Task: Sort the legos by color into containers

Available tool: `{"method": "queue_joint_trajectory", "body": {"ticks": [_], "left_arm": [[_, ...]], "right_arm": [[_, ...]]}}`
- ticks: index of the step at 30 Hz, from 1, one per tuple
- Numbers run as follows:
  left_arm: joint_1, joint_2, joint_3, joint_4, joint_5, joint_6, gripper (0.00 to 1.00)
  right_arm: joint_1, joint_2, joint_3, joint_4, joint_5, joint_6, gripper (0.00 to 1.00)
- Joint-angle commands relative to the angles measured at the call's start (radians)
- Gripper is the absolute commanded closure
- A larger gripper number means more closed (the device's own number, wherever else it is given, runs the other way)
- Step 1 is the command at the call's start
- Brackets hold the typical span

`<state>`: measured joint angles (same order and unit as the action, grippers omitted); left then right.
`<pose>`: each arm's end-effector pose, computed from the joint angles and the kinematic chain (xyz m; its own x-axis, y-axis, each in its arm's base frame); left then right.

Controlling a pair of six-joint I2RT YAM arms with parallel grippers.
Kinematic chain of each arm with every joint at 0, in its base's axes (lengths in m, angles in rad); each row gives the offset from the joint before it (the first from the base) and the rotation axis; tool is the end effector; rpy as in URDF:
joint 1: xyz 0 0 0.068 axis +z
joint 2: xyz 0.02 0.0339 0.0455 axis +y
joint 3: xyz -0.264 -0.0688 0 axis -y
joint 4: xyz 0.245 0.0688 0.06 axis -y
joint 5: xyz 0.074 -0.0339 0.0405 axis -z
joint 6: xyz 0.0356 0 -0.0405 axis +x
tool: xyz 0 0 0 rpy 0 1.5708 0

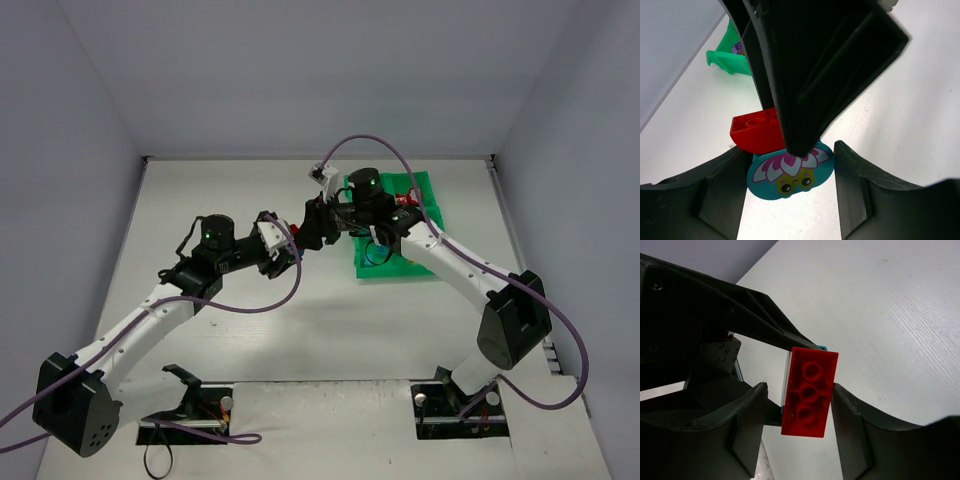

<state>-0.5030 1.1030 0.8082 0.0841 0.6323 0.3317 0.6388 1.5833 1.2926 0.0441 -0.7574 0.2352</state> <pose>0.2118 -0.1405 0.3139 0.1183 0.2348 -0.9648 0.9061 0.3720 0.2016 0.2841 0.2415 0.3404 -0.4162 -0.0982 -0.9040 -0.8958 0.2149 0.3891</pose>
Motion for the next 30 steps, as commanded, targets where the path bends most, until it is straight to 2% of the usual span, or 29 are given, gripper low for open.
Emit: {"method": "queue_joint_trajectory", "body": {"ticks": [1,2,4,5,7,18,26,29,30], "left_arm": [[0.001,-0.019,0.065,0.088,0.032,0.007,1.0],[0.001,-0.019,0.065,0.085,0.033,0.009,1.0],[0.0,-0.02,0.065,0.075,0.032,0.012,1.0],[0.0,-0.019,0.063,0.072,0.03,0.015,1.0],[0.0,-0.02,0.054,0.071,0.026,0.01,1.0],[0.007,-0.009,-0.044,0.104,-0.017,-0.023,1.0],[0.024,-0.006,-0.072,0.126,-0.025,-0.048,1.0],[0.026,-0.015,-0.072,0.129,-0.02,-0.062,1.0],[0.026,-0.02,-0.072,0.129,-0.019,-0.065,1.0]], "right_arm": [[0.015,-0.003,0.008,0.05,0.006,0.004,0.56],[0.015,-0.005,0.01,0.05,0.012,0.003,0.67],[0.015,-0.011,0.013,0.048,0.032,-0.002,0.8],[0.015,-0.016,0.013,0.048,0.039,-0.004,0.93],[0.013,-0.028,0.017,0.046,0.062,-0.011,1.0],[-0.079,-0.101,0.068,-0.016,0.115,-0.048,1.0],[-0.289,-0.128,0.085,-0.035,0.093,-0.082,1.0],[-0.35,-0.115,0.103,-0.039,0.223,-0.103,1.0],[-0.391,-0.093,0.112,-0.039,0.35,-0.102,1.0]]}}
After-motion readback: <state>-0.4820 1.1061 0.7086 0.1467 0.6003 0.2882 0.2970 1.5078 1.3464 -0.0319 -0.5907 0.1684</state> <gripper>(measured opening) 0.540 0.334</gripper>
